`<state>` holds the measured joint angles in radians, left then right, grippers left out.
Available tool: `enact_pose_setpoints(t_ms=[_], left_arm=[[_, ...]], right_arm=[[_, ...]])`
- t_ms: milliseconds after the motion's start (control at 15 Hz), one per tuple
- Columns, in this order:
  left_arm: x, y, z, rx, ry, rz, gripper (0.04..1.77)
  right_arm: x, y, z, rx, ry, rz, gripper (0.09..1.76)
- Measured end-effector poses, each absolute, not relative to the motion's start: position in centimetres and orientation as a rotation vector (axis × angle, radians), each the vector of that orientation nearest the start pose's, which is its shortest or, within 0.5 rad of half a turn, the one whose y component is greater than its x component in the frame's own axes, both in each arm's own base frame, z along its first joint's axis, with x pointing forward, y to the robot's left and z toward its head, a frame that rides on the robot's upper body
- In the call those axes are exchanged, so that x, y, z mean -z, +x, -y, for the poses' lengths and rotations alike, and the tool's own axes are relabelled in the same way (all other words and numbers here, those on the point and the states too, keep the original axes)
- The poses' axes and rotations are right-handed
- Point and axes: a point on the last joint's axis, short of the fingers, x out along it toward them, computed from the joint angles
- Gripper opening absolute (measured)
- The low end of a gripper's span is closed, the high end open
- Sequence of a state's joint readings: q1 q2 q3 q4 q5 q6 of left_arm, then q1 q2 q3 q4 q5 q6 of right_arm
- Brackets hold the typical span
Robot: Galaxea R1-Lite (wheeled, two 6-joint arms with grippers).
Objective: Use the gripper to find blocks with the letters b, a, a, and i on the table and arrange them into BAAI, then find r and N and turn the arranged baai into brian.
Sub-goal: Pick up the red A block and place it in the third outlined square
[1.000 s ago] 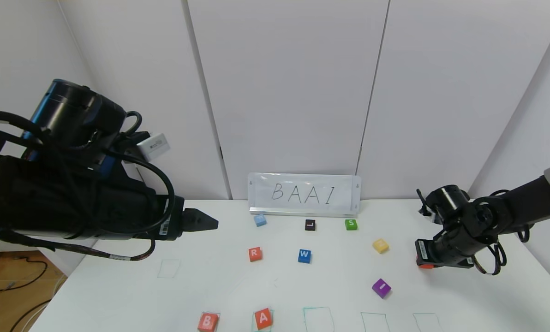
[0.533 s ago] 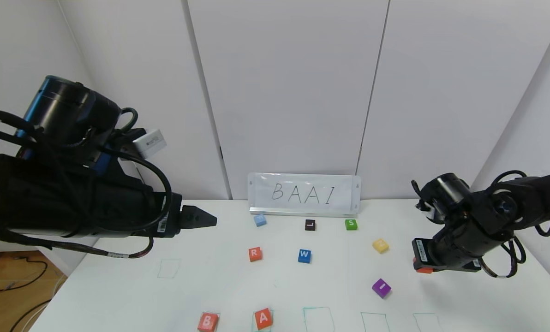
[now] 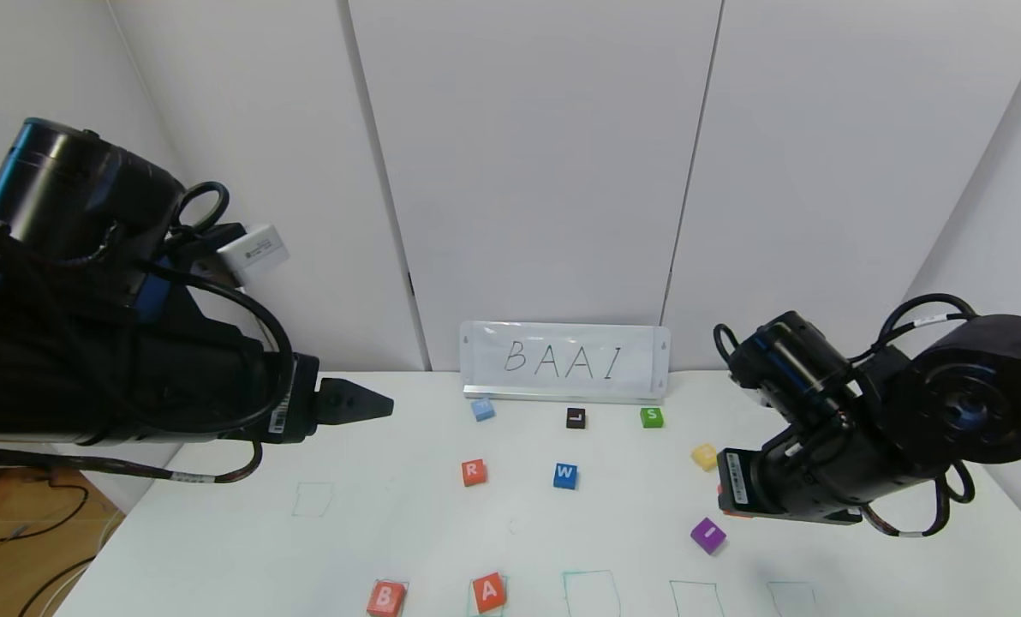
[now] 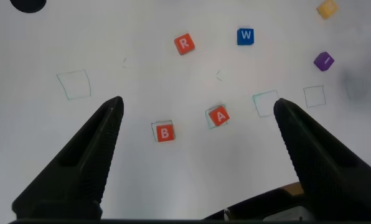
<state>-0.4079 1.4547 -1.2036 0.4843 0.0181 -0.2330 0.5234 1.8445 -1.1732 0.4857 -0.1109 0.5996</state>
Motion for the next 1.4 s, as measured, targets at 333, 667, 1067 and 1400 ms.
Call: enact_pose_setpoints(t_ms=[333,667,1067,1400], left_arm=[[-26.3,20.3,8.8,0.293,-0.056,-0.740,1.72],[-26.8,19.4,8.4,0.307,-0.028,-0.717,1.72],[-27.6,17.8,7.5,0.321,-0.004,-0.665,1.72],[-28.0,17.2,7.3,0.327,-0.001,-0.644,1.72]], right_arm=[[-14.2,24.6,-19.5,-0.056,0.119,-1.140,0.53],[-12.9,23.3,-23.8,-0.087,0.086,-1.141,0.53],[-10.3,22.2,-27.6,-0.116,0.039,-1.178,0.53],[-7.9,22.0,-29.3,-0.113,0.002,-1.200,0.53]])
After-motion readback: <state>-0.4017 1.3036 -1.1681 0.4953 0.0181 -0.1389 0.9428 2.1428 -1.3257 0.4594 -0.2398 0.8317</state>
